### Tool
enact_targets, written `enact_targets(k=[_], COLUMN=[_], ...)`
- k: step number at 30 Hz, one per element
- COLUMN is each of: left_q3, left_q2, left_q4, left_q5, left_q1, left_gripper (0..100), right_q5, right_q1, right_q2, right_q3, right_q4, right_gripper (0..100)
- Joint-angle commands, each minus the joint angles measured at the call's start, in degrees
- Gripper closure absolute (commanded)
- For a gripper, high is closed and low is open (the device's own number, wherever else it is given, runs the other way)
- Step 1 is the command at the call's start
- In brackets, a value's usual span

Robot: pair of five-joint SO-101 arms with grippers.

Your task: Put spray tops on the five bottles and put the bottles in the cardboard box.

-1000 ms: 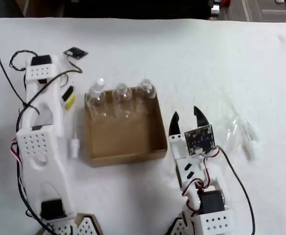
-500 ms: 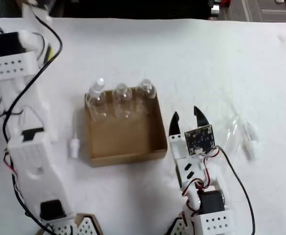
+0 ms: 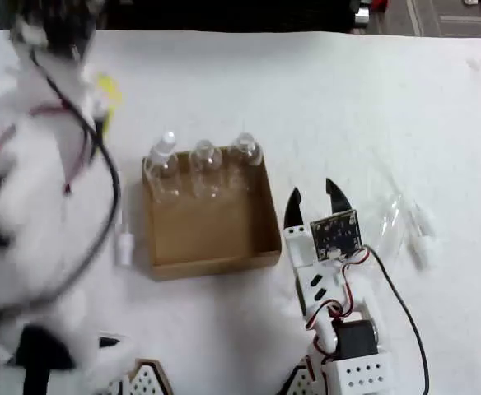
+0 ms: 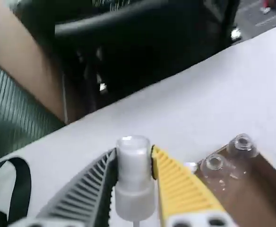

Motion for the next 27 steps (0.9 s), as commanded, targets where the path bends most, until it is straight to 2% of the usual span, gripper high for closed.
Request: enact_targets(k=[1, 4, 10, 21, 24, 27], left_q3=[4.75, 7.3, 11.52, 13.27, 13.8, 16.62], left_q2=[-12.35, -15.96, -17.54, -17.89, -17.27, -15.87], left_q4=[-7.56, -12.57, -18.29, -21.01, -25.76, -34.9], left_q5=[0.7, 1.76, 9.58, 10.29, 10.2, 10.29], left_q1=[8.22, 12.18, 17.36, 26.07, 26.95, 27.03], left_gripper=[98, 98, 98, 98, 98, 98], right_q5=[0.7, 0.7, 0.7, 0.09, -3.34, -8.7], right_q1=[0.66, 0.66, 0.66, 1.45, 4.0, 7.6], right_q2=[-0.48, -0.48, -0.4, -0.48, -0.48, -0.48], right_q3=[0.44, 0.44, 0.44, 0.44, 0.44, 0.44], right_q4=[-1.19, -1.19, -1.19, -1.45, -2.68, -3.82], right_gripper=[83.2, 83.2, 83.2, 83.0, 83.0, 82.9])
